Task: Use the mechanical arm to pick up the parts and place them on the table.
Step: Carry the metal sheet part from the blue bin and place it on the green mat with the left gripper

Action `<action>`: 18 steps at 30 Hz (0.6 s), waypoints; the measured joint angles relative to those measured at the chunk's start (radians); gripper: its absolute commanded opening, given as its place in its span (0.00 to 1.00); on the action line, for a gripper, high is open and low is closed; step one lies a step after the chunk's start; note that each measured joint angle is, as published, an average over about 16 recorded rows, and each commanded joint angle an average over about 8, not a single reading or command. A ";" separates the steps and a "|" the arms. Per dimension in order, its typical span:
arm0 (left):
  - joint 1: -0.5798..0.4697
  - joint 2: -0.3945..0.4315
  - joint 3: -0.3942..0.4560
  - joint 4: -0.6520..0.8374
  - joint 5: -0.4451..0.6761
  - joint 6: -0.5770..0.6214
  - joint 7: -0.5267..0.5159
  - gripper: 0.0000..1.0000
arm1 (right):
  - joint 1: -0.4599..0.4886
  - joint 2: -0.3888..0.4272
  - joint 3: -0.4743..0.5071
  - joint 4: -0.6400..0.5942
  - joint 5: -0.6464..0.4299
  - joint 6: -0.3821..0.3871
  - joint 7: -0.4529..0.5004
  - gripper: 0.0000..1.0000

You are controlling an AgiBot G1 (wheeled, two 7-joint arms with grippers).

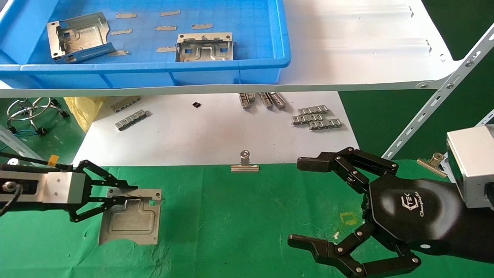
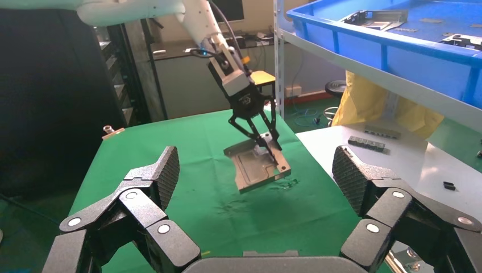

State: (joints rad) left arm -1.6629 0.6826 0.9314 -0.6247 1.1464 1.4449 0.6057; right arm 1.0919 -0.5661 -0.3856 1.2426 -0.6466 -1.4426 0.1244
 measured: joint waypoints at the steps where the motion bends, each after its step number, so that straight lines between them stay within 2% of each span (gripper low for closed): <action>1: 0.007 0.002 0.001 0.007 0.000 -0.004 0.006 0.10 | 0.000 0.000 0.000 0.000 0.000 0.000 0.000 1.00; 7: 0.039 0.015 0.004 0.046 -0.001 -0.019 0.039 0.85 | 0.000 0.000 0.000 0.000 0.000 0.000 0.000 1.00; 8: 0.043 0.017 0.005 0.052 -0.001 -0.021 0.045 0.94 | 0.000 0.000 0.000 0.000 0.000 0.000 0.000 1.00; 9: 0.046 0.020 0.005 0.057 0.000 -0.023 0.050 1.00 | 0.000 0.000 0.000 0.000 0.000 0.000 0.000 1.00; 18: 0.055 0.034 0.004 0.098 -0.007 -0.016 0.072 1.00 | 0.000 0.000 0.000 0.000 0.000 0.000 0.000 1.00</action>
State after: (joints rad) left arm -1.6081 0.7161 0.9351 -0.5270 1.1390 1.4293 0.6781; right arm 1.0919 -0.5660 -0.3856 1.2426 -0.6466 -1.4426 0.1244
